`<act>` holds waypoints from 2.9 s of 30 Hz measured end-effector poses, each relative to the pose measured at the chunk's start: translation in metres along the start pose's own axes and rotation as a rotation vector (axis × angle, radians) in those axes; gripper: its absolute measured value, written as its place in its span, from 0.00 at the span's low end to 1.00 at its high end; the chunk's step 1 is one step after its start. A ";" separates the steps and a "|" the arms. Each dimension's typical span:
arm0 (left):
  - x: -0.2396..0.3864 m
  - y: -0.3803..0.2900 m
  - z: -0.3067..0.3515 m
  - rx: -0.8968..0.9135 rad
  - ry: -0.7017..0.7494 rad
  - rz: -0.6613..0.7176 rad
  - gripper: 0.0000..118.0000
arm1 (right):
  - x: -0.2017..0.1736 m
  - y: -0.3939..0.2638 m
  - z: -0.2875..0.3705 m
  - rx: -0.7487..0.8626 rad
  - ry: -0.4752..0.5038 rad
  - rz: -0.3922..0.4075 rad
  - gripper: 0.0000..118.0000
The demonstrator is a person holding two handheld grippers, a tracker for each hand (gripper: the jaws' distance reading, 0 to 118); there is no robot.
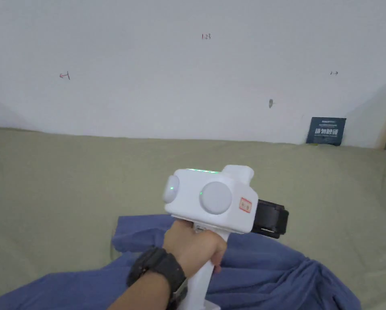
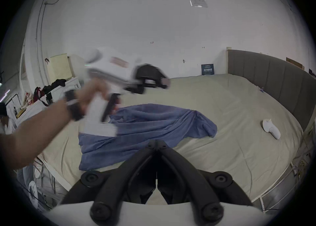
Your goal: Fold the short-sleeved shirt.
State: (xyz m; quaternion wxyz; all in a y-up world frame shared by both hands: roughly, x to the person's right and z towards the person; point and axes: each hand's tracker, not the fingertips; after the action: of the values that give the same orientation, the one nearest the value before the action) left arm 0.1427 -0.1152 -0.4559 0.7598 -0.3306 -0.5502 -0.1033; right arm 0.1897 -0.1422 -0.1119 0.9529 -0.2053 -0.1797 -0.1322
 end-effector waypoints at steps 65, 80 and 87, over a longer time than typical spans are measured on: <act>-0.202 -0.211 0.128 -0.021 0.526 0.341 0.00 | 0.060 0.043 -0.091 -0.086 -0.162 0.070 0.02; -0.177 -0.177 0.195 0.105 0.410 0.248 0.00 | 0.126 0.049 -0.180 -0.222 -0.230 0.067 0.03; -0.167 -0.168 0.187 0.067 0.406 0.195 0.00 | 0.151 0.041 -0.232 -0.363 -0.078 -0.118 0.99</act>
State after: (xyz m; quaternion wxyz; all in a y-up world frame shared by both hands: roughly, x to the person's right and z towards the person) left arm -0.1502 -0.1622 -0.5089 0.8719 -0.3293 -0.3545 -0.0758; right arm 0.4065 -0.2349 -0.2638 0.8833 -0.3677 -0.2013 -0.2099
